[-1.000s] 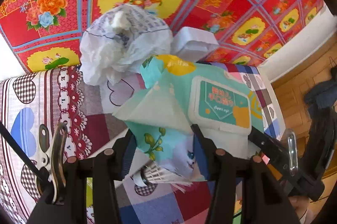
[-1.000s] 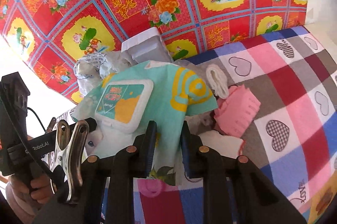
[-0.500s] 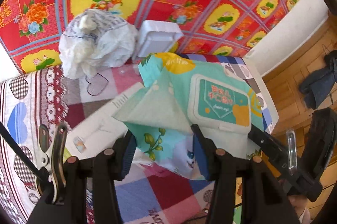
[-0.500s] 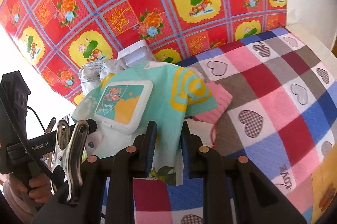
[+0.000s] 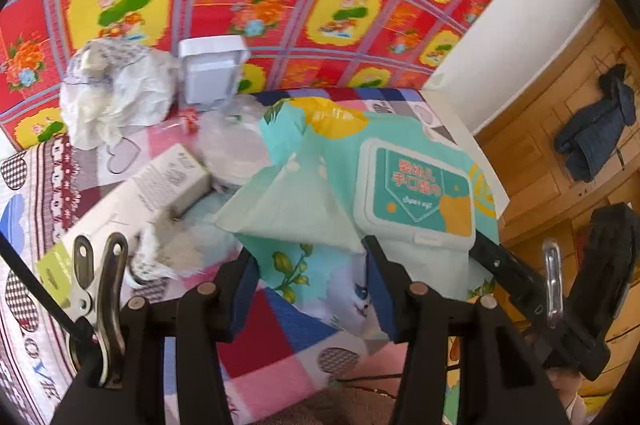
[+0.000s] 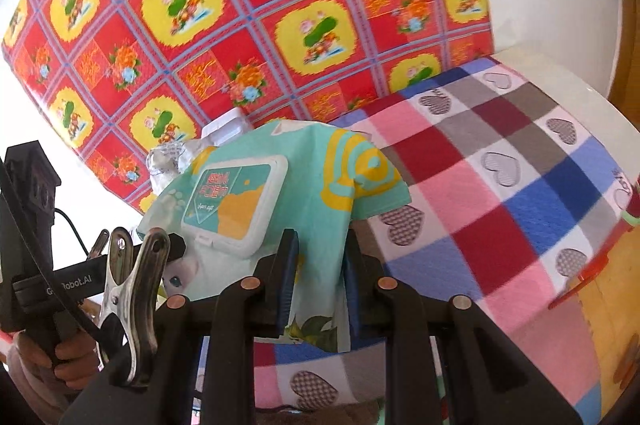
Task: Collect trash
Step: 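Lift the teal wipes pack off the pile with the right tool, then carry the wipes pack with the right tool over the red bucket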
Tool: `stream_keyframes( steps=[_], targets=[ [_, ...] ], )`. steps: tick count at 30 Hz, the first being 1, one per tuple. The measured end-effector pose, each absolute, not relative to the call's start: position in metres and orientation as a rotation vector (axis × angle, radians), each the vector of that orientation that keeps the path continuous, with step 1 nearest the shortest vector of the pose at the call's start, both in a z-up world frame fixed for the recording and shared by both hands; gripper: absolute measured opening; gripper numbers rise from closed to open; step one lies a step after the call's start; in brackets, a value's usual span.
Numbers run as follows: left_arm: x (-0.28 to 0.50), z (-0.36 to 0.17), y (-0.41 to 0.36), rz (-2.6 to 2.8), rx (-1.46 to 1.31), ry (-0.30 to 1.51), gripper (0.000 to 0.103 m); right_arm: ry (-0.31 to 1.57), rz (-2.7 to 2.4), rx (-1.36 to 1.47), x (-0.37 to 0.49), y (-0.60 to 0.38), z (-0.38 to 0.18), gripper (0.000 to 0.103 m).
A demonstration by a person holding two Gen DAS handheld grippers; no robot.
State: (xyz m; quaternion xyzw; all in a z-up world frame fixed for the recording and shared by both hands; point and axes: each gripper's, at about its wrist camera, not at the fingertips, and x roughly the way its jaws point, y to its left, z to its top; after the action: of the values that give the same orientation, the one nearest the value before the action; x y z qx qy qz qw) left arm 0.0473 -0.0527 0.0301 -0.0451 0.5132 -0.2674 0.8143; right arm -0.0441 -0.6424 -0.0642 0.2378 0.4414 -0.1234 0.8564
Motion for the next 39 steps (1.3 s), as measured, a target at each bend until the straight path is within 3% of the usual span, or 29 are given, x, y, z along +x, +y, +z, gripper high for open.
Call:
stream_keyframes(
  steps=[24,39],
  targets=[
    [-0.033,0.03,-0.199,-0.596,-0.084,1.088,0.052,0.888,-0.281,0.5,-0.156,-0.765,-0.049,0.023],
    [-0.016,0.024,-0.284,-0.677,-0.016,1.095,0.052,0.87,-0.347,0.486,-0.176,-0.832,-0.049,0.023]
  ],
)
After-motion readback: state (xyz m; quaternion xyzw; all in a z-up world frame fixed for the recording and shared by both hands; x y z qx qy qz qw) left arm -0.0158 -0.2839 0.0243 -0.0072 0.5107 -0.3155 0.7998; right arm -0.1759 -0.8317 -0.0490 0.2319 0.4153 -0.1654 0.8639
